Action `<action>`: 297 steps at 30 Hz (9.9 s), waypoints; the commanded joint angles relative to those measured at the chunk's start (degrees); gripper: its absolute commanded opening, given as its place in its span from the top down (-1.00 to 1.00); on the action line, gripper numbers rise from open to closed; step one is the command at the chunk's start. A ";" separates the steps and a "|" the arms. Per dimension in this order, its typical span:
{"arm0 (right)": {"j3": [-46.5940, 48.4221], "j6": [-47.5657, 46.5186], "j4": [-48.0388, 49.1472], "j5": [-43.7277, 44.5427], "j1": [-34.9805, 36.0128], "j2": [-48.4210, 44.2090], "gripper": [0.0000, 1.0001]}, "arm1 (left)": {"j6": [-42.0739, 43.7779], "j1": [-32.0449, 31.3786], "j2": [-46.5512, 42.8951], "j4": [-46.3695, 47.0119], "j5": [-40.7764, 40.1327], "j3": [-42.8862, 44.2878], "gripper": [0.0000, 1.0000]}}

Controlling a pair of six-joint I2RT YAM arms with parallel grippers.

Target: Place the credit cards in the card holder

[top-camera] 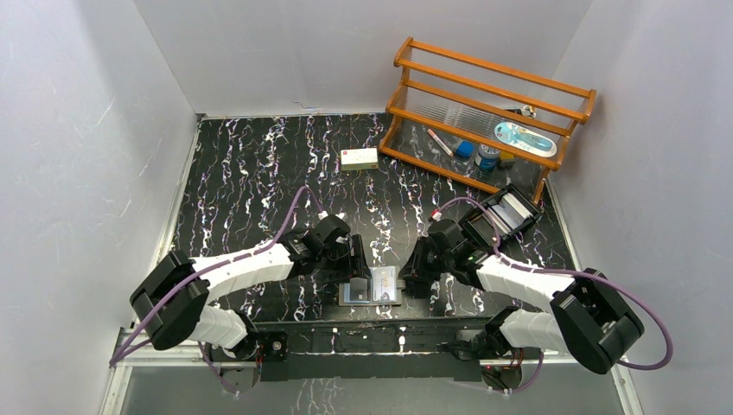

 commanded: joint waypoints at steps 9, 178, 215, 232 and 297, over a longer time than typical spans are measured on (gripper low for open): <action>5.82 -0.66 -1.44 1.88 2.83 -1.06 0.44 | 1.22 0.97 2.10 -0.58 -0.83 -0.06 -0.33; 10.73 -2.63 -0.66 5.93 11.69 8.90 0.50 | -1.07 0.92 -0.38 6.33 2.27 -4.27 -0.68; 9.04 -1.97 3.30 5.08 12.20 13.13 0.49 | -7.80 0.78 -4.20 29.91 16.18 -7.21 -0.71; 7.44 0.79 -0.25 10.83 12.22 5.58 0.45 | -5.20 0.68 -5.37 27.71 14.21 -7.09 -0.09; 8.15 0.52 3.44 9.43 14.55 10.98 0.56 | -4.06 0.96 -6.74 19.37 10.04 -8.42 -0.39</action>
